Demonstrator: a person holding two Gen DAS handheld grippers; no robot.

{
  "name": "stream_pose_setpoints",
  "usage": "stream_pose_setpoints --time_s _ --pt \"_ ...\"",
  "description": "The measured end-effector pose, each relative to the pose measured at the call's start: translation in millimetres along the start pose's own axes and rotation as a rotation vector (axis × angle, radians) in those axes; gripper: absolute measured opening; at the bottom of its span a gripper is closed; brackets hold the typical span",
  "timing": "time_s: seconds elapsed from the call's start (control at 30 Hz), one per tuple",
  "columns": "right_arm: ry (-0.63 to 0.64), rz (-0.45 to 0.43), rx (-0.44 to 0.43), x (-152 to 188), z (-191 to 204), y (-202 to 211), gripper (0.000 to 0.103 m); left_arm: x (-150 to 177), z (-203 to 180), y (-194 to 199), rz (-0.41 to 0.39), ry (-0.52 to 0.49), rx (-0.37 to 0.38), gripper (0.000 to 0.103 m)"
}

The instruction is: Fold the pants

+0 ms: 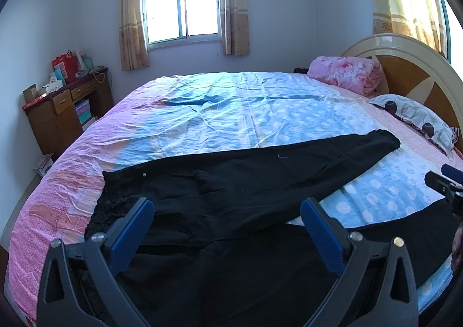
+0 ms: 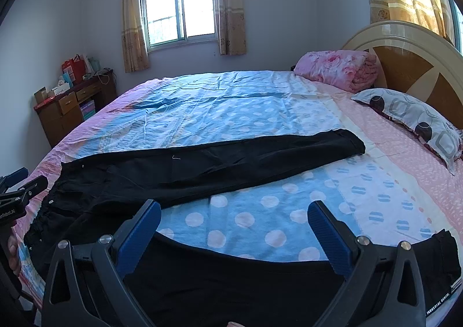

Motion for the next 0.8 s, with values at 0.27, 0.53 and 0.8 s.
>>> stream_pose_setpoints --time_s 0.27,0.53,0.8 --pt "-0.004 0.004 0.001 1.1 -0.7 -1.6 0.102 0.8 -0.5 0.5 -0.001 0.0 -0.001 0.103" --pt "0.0 0.008 0.001 2.8 0.2 -3.0 0.102 0.9 -0.7 1.0 -0.002 0.0 -0.002 0.103" --pt "0.0 0.01 0.001 3.4 0.2 -3.5 0.102 3.1 0.8 0.0 -0.002 0.002 -0.003 0.103"
Point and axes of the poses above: each gripper's, at about its wrist camera, not at the fingertips, and y roughly against the way its jaws point, z to its left, x to its underside, the point moved 7 cm from there along -y, roughly the way its jaws point, and after that the axes turned 12 degrees about -z, right-handed, at the moved point
